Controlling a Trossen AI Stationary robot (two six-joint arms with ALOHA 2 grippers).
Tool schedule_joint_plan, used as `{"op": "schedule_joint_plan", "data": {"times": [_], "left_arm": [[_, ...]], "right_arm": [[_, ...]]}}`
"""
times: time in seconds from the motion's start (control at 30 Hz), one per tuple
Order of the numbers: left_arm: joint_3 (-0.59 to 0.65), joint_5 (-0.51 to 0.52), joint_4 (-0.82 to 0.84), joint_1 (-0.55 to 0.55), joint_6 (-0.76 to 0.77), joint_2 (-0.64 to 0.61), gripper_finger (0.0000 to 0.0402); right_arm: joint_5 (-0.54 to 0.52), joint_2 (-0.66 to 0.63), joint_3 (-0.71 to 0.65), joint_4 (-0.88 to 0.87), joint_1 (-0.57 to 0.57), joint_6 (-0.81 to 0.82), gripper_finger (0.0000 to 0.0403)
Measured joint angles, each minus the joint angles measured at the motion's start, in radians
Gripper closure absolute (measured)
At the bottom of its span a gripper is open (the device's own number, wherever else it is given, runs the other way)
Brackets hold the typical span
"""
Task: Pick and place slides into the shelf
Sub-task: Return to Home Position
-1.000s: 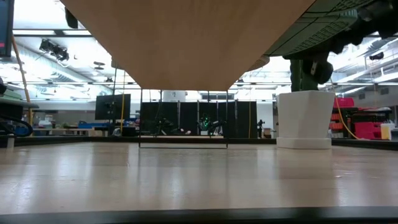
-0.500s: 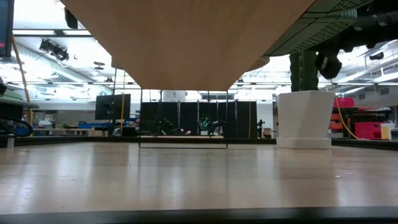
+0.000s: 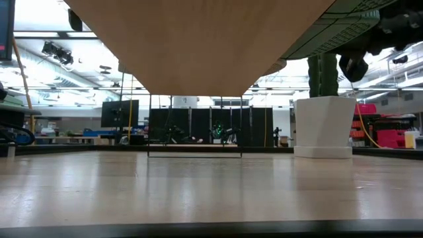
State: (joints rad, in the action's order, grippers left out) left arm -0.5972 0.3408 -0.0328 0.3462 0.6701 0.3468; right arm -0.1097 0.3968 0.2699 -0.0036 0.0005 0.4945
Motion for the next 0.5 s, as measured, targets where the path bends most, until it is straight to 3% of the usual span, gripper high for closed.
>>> {"op": "schedule_joint_plan", "data": {"times": [0.5], "left_arm": [[0.0,0.0,0.0,0.0,0.002,0.0,0.0108]], "right_arm": [[-0.033,-0.121,0.0,-0.161,0.0,-0.013,0.0403]]}}
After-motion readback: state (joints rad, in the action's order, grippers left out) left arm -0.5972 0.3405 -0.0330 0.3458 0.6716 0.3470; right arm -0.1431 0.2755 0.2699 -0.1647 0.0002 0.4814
